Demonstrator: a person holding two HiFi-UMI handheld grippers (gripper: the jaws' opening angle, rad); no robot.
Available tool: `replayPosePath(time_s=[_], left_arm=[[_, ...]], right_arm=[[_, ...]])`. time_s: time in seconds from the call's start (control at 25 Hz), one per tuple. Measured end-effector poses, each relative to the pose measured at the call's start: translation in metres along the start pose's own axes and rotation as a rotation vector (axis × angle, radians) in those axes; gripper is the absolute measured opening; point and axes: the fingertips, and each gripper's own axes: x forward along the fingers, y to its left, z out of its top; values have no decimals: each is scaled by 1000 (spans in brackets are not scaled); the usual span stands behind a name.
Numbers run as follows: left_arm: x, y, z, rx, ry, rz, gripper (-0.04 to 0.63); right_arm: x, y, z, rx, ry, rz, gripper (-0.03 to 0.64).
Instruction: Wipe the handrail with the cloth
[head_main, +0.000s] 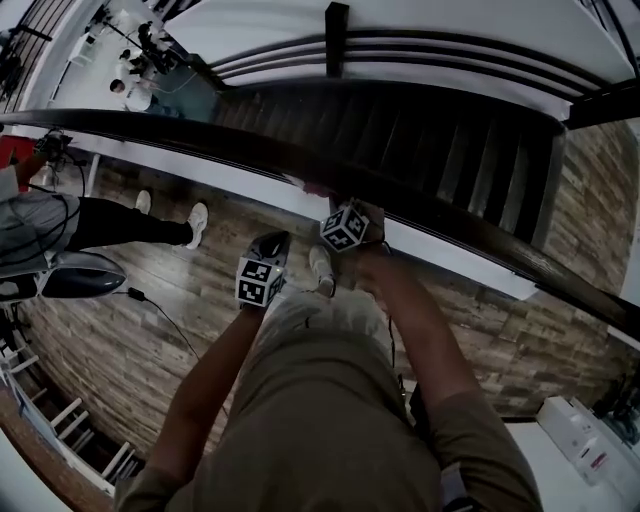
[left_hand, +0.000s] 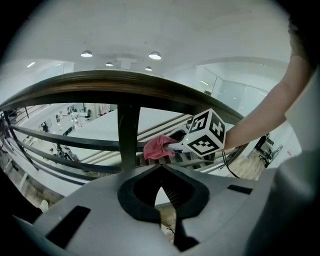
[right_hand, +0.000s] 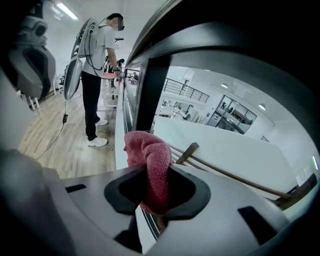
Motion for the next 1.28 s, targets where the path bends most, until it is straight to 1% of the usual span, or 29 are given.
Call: replayPosePath(time_s=[0.12, 0.28, 0.44, 0.56, 0.64, 0.8, 0.96, 1.04, 1.16, 1.28], left_arm=[[4, -22, -3, 26, 16, -38, 17], [13, -68, 1, 106, 34, -82, 17], [27, -118, 12, 175, 48, -105, 17], [38, -153, 14, 204, 52, -110, 17], [44, -182, 16, 215, 50, -106, 17], [57, -248, 22, 239, 46, -84, 17], [66, -317, 23, 235, 34, -74, 17], [73, -351, 24, 234, 31, -85, 17], [89, -402, 26, 255, 33, -119, 17], [107, -450, 29, 297, 33, -179, 17]], right_arm=[[-19, -11, -29, -19, 18, -34, 103], [-53, -37, -83, 29, 41, -80, 103], [-91, -70, -146, 66, 78, -131, 103], [-116, -88, -189, 22, 119, -157, 103], [-133, -101, -222, 8, 149, -164, 103], [-175, -134, -287, 23, 206, -180, 103], [-219, -161, -353, -13, 258, -181, 103], [-237, -175, -382, -39, 271, -181, 103], [-259, -193, -416, -79, 274, -188, 103], [-277, -207, -442, -45, 271, -195, 104]])
